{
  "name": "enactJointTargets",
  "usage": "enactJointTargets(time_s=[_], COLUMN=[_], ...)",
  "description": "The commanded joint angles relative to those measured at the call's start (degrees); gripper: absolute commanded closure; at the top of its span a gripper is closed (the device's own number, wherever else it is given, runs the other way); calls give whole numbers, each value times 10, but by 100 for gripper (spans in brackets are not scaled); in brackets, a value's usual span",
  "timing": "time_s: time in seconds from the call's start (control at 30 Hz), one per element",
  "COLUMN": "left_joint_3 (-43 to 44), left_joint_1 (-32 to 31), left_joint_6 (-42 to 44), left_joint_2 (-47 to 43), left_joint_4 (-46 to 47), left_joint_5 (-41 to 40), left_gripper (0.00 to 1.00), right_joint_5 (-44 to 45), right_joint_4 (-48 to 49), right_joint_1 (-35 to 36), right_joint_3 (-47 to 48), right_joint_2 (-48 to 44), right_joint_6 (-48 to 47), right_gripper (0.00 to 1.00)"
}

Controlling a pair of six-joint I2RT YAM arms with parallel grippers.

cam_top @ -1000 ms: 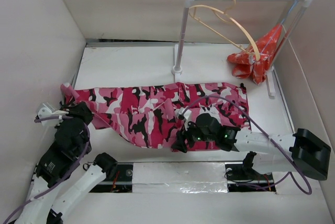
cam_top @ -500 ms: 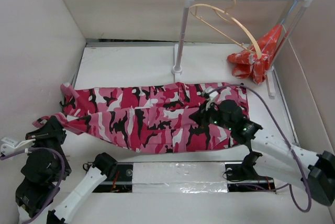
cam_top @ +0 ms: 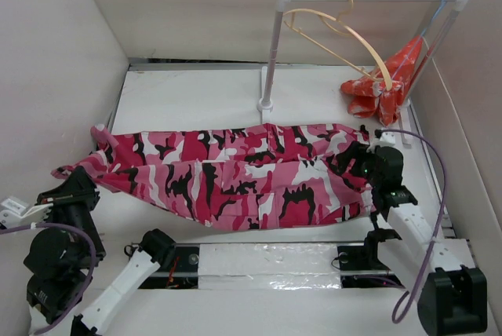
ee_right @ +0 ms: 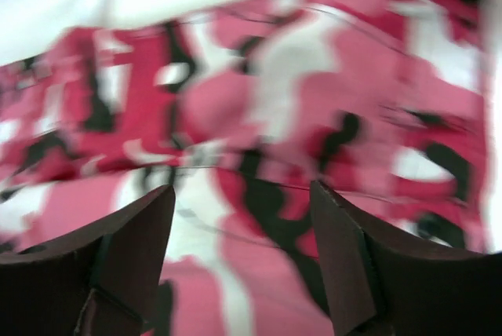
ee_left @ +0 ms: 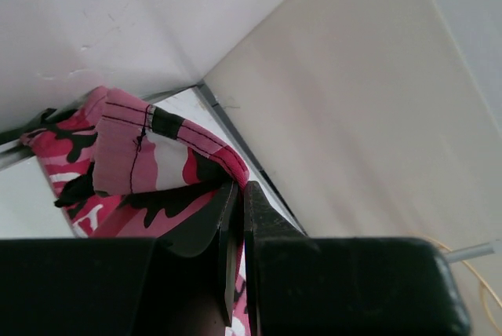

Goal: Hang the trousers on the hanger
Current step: Flatten out the trousers at the center of the board.

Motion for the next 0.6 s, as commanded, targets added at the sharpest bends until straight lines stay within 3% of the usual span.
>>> enactJointTargets(time_s=[0.0,0.13,0.17,0.3,0.57], left_joint_3=[0,-42,-52,-75,-94], left_joint_1=[-1,-1,-1,-1,-1], left_joint_6=[59,51,53,62,104], left_joint_2=[-12,-8,-9,-16,-72], left_joint_4=[93,116,124,150,197], left_joint_5=[30,74,93,121,160], left_gripper=[100,100,100,100,100], right_joint_5=[33,50,91,84,-47], right_joint_4=[56,112,113,100,87], right_joint_1=[-67,-122,-122,-163,-256], right_joint_3=[-8,0,8,100,196], right_joint_2=[30,81,96,211,403], right_joint_6=[20,35,39,48,53], right_gripper=[21,16,14,12,16])
